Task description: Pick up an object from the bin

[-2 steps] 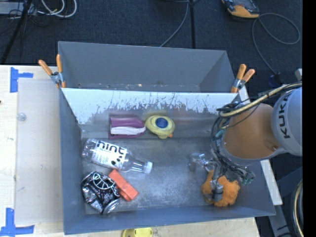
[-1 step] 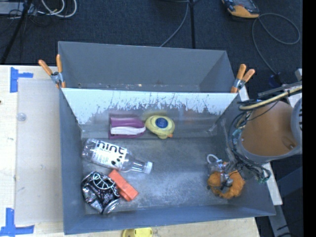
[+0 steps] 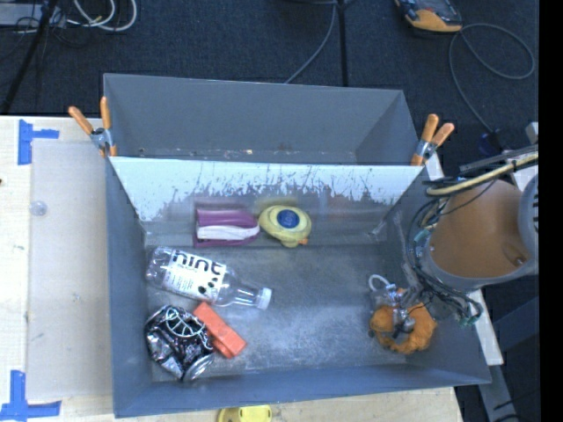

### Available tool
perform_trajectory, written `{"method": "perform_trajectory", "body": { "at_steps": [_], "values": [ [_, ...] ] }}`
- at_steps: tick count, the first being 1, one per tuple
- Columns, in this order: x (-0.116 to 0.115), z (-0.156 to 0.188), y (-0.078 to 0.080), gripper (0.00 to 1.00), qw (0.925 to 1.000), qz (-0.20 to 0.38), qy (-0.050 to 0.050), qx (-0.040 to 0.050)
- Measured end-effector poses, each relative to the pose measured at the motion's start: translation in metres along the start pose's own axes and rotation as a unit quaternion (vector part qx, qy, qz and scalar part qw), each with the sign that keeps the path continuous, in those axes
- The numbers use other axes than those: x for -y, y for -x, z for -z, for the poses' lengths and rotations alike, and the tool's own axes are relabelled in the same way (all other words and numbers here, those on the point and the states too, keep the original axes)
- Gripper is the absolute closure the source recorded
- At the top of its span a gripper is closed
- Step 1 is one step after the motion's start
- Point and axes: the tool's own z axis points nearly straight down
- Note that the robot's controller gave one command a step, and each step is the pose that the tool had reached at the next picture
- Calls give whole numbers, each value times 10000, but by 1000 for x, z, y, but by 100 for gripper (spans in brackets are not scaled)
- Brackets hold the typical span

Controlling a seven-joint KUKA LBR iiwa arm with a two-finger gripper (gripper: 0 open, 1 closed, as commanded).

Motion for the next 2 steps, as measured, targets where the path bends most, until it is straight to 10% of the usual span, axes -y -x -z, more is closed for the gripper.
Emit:
{"method": "perform_trajectory", "body": {
  "at_steps": [1,2],
  "values": [
    [0,96,-1,100,9997,247,10,-1],
    [0,96,-1,100,9997,240,10,-2]
  ]
}}
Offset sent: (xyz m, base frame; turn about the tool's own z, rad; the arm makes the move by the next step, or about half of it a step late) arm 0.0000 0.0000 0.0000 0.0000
